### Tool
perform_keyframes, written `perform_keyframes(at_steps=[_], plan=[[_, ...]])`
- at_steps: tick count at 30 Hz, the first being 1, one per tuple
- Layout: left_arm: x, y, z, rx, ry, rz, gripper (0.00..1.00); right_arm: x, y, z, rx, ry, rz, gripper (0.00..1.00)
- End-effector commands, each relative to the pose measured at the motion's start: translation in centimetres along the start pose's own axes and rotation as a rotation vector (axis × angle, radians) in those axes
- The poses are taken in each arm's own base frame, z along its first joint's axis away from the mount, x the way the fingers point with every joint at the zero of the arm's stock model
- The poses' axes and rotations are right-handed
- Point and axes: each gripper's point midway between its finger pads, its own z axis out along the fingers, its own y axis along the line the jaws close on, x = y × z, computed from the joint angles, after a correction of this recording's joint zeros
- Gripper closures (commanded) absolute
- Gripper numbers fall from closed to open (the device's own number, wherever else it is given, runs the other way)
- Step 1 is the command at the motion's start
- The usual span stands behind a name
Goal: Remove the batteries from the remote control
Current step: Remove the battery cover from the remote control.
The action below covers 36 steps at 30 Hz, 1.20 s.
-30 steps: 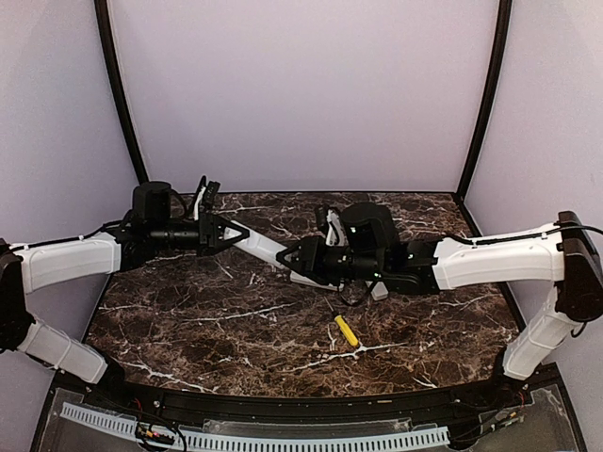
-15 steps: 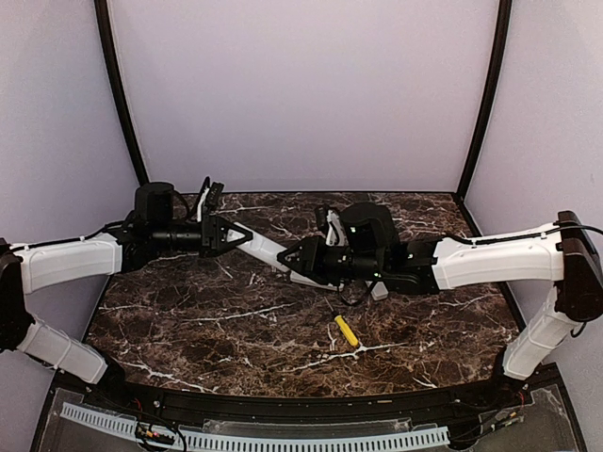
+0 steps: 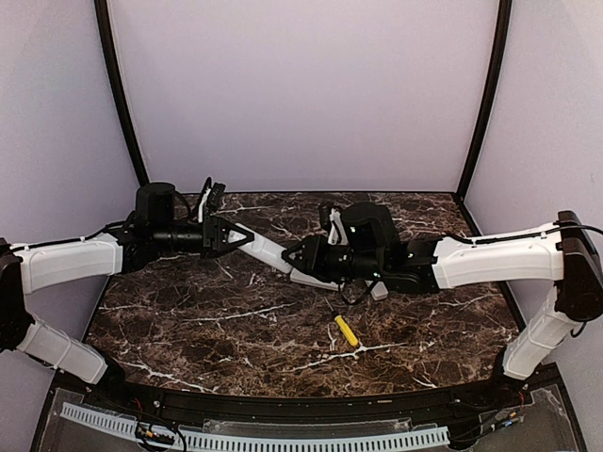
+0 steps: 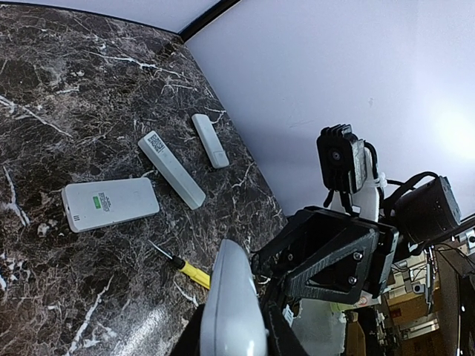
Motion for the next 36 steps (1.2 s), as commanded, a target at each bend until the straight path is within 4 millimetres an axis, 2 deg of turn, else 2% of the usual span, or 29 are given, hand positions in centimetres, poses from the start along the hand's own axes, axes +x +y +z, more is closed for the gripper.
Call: perform_keyframes(at_steps=[1, 10, 19, 36], plan=[[-0.2, -1.1, -0.2, 0.033, -0.016, 0.034, 1.0, -1.2, 0.1, 0.1, 0.013, -0.037, -0.014, 0.66], [0.1, -1.0, 0.1, 0.035, -0.004, 0.027, 1.0, -1.2, 0.7, 0.4, -0.006, -0.031, -0.024, 0.66], [0.2, -1.1, 0.1, 0.037, -0.004, 0.026, 1.0, -0.9, 0.3, 0.6, 0.002, -0.024, -0.019, 0.67], [0.8, -0.5, 0.5, 0.02, 0.008, 0.012, 1.0, -1.5, 1.8, 0.5, -0.068, -0.047, -0.012, 0.68]])
